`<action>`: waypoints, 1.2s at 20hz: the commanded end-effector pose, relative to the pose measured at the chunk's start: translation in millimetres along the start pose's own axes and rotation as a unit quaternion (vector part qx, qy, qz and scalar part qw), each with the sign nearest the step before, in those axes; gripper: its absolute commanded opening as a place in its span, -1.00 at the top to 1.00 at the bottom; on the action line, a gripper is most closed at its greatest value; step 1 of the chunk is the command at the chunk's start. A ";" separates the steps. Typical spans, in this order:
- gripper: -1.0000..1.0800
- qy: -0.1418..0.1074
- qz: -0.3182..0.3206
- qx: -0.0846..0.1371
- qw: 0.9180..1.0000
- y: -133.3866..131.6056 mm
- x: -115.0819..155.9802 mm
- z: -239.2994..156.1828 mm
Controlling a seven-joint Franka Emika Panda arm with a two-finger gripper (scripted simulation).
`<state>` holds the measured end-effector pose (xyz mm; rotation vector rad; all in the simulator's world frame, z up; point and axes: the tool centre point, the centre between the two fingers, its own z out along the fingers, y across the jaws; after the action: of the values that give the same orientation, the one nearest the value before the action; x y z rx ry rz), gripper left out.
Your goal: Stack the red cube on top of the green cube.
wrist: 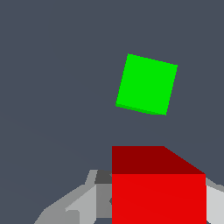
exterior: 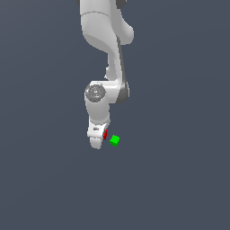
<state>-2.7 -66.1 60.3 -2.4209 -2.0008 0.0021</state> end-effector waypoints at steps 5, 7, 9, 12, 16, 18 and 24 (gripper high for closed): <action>1.00 0.000 0.000 -0.001 1.000 0.1 0.1 -42.7; 1.00 0.000 0.000 -0.001 1.000 0.3 0.3 -50.8; 1.00 0.000 0.000 -0.001 1.000 0.6 0.4 -56.5; 1.00 0.000 0.000 -0.001 1.000 0.8 0.5 -59.6; 1.00 0.000 0.000 -0.001 1.000 1.1 3.3 -55.4; 1.00 0.000 0.000 -0.001 1.000 1.3 8.8 -50.9; 1.00 0.000 0.000 -0.001 1.000 3.7 39.8 -25.5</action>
<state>6.2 -37.1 93.1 -2.4233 -2.0006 -0.0006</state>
